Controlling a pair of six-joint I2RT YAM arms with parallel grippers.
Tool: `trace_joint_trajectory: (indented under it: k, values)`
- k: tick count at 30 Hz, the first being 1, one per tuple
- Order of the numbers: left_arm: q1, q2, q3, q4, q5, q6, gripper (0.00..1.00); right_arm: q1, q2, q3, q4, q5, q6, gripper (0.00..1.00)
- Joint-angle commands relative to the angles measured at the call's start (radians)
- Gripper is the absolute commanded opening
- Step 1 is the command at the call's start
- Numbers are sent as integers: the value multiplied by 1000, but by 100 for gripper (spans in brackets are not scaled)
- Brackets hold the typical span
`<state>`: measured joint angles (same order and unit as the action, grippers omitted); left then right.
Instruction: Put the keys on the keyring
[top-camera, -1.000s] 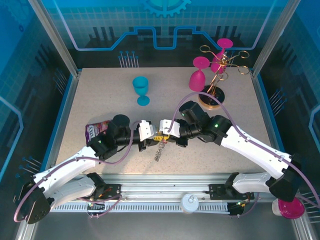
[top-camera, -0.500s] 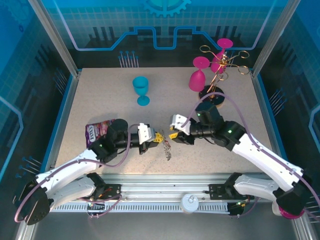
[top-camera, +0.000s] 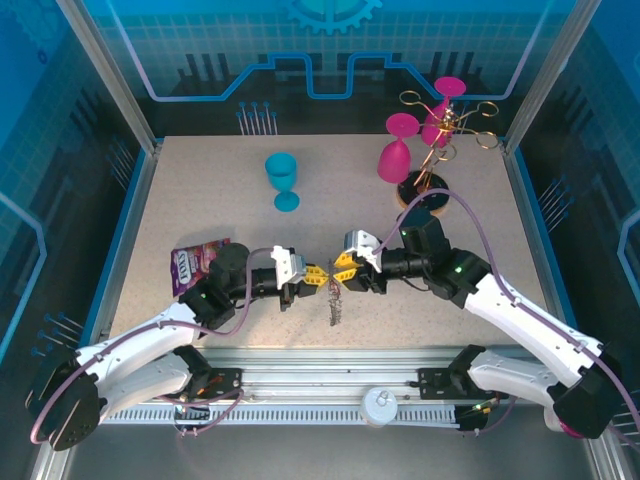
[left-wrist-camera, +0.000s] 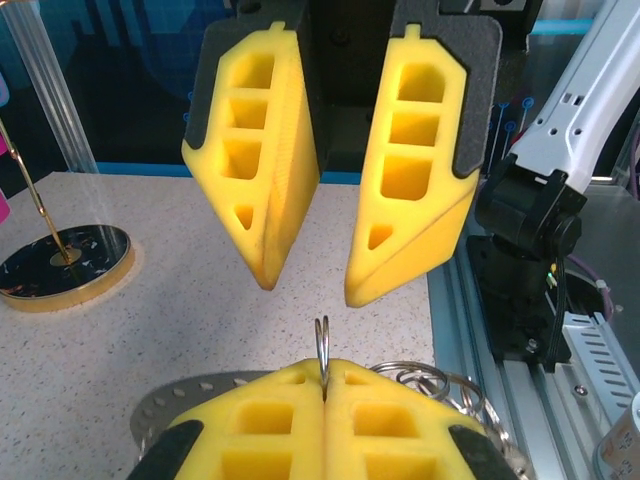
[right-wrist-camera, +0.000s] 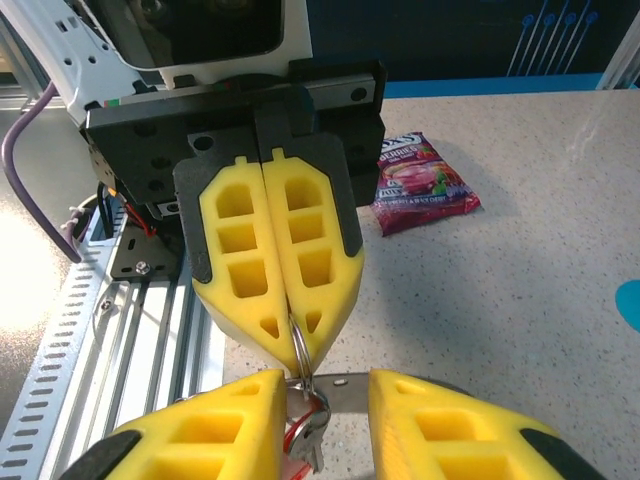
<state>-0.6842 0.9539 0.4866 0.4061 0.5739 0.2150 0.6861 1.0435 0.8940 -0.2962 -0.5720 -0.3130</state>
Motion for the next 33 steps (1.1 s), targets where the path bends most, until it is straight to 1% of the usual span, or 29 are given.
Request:
trace_joint_trajectory:
  k: [1, 4, 6, 8, 13, 15, 19, 26, 33]
  values:
    - [-5, -17, -9, 75, 38, -22, 0, 2, 14, -9, 49, -57, 16, 26]
    - [-5, -14, -9, 85, 40, -26, 0, 4, 24, -7, 41, -54, 10, 24]
    - [-5, -15, -11, 90, 37, -24, 0, 4, 17, -9, 40, -39, 5, 25]
    - [-6, -17, -16, 105, 37, -27, 0, 0, 0, -49, 47, -24, 3, 26]
    - [-5, -10, -19, 120, 44, -32, 0, -3, -32, -83, 79, -42, 26, 23]
    - [-5, -8, -18, 122, 44, -31, 0, -2, -34, -84, 83, -51, 31, 24]
    - [-5, -9, -18, 136, 43, -35, 0, -2, -30, -93, 75, -30, 28, 25]
    - [-5, -6, -20, 164, 57, -49, 0, 12, -1, -94, 102, -31, 53, 16]
    - [-6, 3, -17, 183, 61, -58, 0, 46, 19, -93, 172, -42, 90, 13]
